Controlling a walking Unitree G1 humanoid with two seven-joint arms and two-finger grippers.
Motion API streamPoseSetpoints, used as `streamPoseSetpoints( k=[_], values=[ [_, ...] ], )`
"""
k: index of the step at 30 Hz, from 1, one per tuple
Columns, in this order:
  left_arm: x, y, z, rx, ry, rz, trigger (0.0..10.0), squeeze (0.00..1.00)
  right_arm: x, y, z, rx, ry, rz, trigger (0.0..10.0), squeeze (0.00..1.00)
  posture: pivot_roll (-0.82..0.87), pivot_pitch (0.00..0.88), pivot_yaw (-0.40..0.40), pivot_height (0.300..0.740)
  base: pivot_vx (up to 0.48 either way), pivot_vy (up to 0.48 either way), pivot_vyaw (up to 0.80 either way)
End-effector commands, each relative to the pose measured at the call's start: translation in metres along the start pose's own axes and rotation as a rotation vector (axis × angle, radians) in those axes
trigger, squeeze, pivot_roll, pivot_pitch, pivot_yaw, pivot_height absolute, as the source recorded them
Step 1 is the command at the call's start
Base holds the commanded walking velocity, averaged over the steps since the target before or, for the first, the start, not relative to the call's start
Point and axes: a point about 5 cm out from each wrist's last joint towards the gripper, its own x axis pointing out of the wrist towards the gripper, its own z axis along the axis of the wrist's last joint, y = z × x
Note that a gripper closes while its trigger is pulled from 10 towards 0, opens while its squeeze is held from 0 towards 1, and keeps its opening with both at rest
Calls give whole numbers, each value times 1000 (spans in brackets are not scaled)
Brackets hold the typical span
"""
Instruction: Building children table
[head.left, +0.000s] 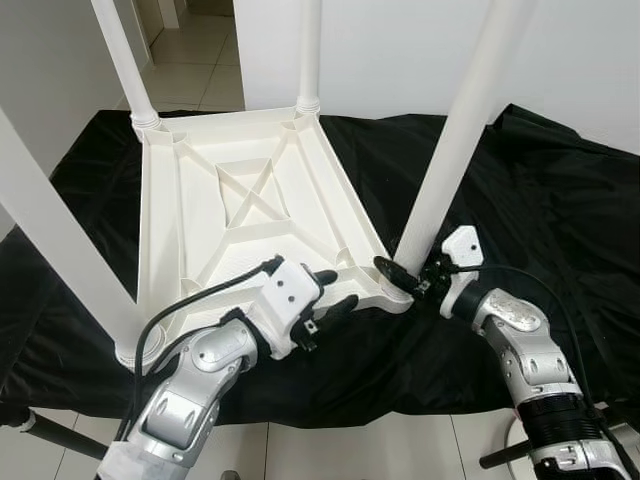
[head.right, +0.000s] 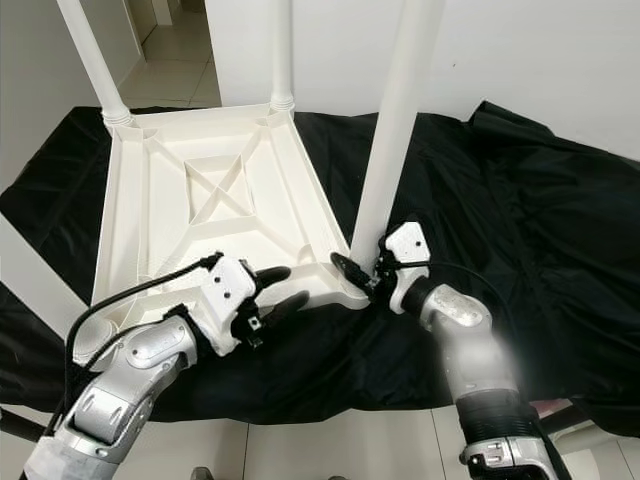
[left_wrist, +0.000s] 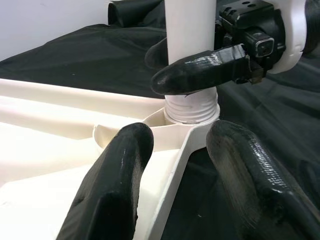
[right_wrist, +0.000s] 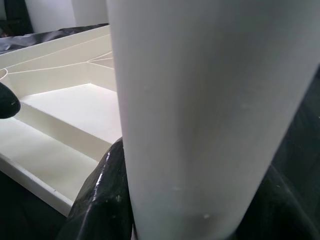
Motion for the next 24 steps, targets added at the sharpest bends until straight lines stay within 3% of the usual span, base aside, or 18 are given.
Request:
streamPoseSetpoints(
  k=[1, 2, 17, 24],
  values=[
    [1, -5, 4, 9, -8, -74, 10000, 0, -4, 5, -10, 31, 39, 8, 6902, 0, -45, 73, -3, 740, 0, 0, 0],
    [2, -4, 4, 9, -9, -72, 10000, 0, -5, 4, -10, 27, 37, -2, 10000, 0, -45, 73, -3, 740, 0, 0, 0],
    [1, 6, -3, 10, 19, 10, 10000, 0, -12, 7, -11, 43, 1, -282, 10000, 0, -56, 103, -26, 740, 0, 0, 0],
    [-2, 3, -8, 0, 32, 26, 10000, 0, -5, 30, -5, 95, -46, -462, 10000, 0, -57, 118, -33, 740, 0, 0, 0]
  ],
)
